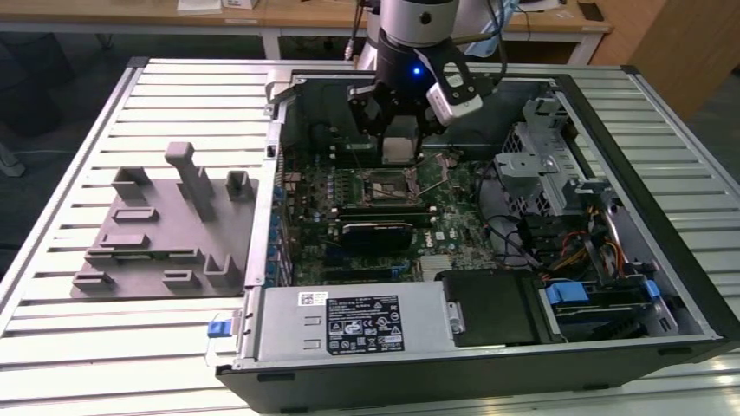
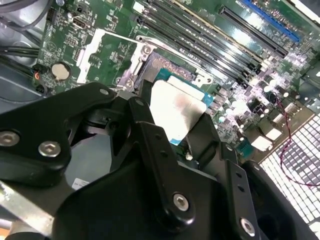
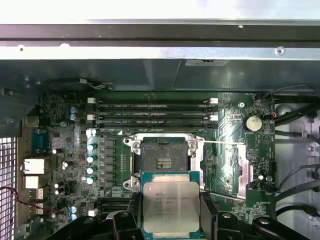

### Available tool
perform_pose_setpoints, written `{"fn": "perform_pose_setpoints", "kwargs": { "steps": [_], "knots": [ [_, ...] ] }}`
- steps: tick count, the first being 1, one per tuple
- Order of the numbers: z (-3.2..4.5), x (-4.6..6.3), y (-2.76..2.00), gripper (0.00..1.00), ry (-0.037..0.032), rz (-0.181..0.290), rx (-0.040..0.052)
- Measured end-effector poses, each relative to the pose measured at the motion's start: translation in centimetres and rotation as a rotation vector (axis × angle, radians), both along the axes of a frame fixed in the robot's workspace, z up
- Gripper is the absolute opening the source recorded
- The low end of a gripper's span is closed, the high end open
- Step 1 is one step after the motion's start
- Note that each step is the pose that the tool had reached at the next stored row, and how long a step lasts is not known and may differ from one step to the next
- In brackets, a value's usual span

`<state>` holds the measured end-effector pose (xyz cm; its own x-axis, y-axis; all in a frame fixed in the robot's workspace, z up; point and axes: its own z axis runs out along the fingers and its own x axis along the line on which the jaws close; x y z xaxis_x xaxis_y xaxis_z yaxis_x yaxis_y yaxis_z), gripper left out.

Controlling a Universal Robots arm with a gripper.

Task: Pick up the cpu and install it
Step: 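Pick up the cpu and move it towards the insertion slot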

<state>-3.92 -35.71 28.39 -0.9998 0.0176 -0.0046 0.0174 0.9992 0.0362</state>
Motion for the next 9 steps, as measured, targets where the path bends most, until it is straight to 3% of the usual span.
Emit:
{"fn": "perform_pose_setpoints", "kwargs": {
  "steps": [9],
  "knots": [
    [-0.54, 0.0, 0.0, 0.54, 0.0, 0.0, -0.0004]
  ]
}}
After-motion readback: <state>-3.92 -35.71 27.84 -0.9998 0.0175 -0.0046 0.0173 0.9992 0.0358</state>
